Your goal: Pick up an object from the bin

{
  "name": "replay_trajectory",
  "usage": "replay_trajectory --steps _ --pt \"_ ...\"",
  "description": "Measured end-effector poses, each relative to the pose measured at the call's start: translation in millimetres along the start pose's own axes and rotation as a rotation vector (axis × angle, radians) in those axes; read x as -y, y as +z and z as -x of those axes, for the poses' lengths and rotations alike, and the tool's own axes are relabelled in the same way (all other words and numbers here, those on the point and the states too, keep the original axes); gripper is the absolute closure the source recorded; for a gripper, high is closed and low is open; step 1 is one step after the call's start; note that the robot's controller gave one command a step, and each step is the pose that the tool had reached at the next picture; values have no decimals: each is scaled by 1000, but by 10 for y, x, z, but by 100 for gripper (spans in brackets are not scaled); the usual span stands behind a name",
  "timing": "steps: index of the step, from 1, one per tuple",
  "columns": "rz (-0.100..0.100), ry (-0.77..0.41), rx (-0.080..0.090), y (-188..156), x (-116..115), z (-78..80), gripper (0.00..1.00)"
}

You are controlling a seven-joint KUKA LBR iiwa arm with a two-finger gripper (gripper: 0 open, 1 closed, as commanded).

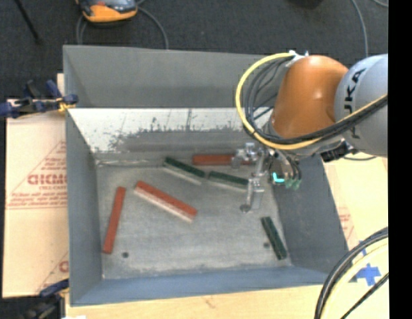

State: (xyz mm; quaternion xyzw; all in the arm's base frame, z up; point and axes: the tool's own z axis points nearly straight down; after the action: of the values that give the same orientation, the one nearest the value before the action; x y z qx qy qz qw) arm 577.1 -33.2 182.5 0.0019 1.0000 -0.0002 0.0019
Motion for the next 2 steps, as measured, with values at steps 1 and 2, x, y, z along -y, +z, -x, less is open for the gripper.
replay_trajectory --steps 1,2 --pt "0 0 1 -3 1 2 0" --pt "1 31 8 552 164 173 0"
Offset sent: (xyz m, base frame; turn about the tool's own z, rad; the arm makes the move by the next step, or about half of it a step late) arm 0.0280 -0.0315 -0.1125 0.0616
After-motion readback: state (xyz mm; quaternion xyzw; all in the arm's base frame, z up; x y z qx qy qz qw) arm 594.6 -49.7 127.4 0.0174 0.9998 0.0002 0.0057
